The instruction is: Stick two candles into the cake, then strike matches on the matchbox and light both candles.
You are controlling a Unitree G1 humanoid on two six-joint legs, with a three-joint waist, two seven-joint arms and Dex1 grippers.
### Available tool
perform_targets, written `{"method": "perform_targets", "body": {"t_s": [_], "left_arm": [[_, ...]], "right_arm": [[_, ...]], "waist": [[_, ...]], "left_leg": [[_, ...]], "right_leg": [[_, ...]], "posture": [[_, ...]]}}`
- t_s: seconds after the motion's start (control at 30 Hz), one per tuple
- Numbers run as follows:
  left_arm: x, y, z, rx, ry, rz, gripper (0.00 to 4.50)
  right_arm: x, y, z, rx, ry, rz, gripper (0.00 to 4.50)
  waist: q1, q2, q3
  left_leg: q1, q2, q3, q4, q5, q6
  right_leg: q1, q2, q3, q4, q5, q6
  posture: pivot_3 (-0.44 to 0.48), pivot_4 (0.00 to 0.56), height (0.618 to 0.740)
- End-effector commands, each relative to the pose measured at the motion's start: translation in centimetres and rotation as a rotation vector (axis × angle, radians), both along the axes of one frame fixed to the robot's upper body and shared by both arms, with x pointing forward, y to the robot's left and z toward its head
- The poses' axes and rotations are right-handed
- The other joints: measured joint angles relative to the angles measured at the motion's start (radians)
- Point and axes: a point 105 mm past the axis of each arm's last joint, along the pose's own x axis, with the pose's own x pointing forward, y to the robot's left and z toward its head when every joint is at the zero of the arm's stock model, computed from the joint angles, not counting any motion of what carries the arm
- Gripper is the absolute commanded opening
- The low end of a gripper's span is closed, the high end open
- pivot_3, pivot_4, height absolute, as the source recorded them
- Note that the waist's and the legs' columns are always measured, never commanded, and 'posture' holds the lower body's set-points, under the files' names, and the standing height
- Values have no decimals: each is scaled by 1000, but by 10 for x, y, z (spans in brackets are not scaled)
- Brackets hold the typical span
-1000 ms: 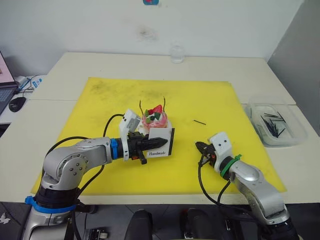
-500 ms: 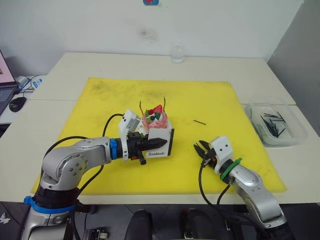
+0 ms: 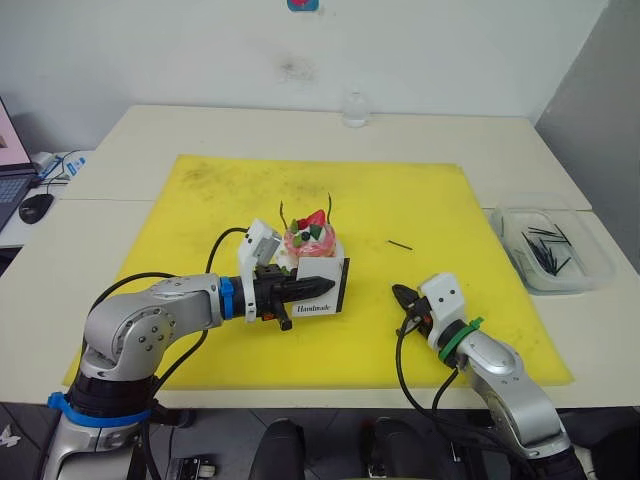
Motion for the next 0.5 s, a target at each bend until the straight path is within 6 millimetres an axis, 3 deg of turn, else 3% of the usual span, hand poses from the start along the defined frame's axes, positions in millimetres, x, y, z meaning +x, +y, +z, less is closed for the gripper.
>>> {"method": "perform_targets", "body": {"t_s": [0.03,0.2,0.37,0.5], "left_arm": [[-4,-4,5,2,-35,-20,0],[-1,-6,8,-24,-27,-16,0],[5,-10,11,-45,-12,-15,0],[9,-13,13,-51,-8,-16,0]], "right_arm": [[-4,-1,5,4,-1,2,29],[-8,10,48,5,-109,95,29],[-22,29,93,-72,-214,296,29],[-30,39,101,-173,-225,426,29]], "waist": [[0,0,0],[0,0,0],[0,0,0],[1,0,0]], "left_leg": [[0,0,0,0,0,0],[0,0,0,0,0,0],[0,0,-1,1,0,0],[0,0,-1,0,0,0]], "right_leg": [[0,0,0,0,0,0],[0,0,0,0,0,0],[0,0,0,1,1,1],[0,2,-1,0,0,1]], "posture": [[0,150,740],[0,150,740],[0,150,740],[0,150,740]]}}
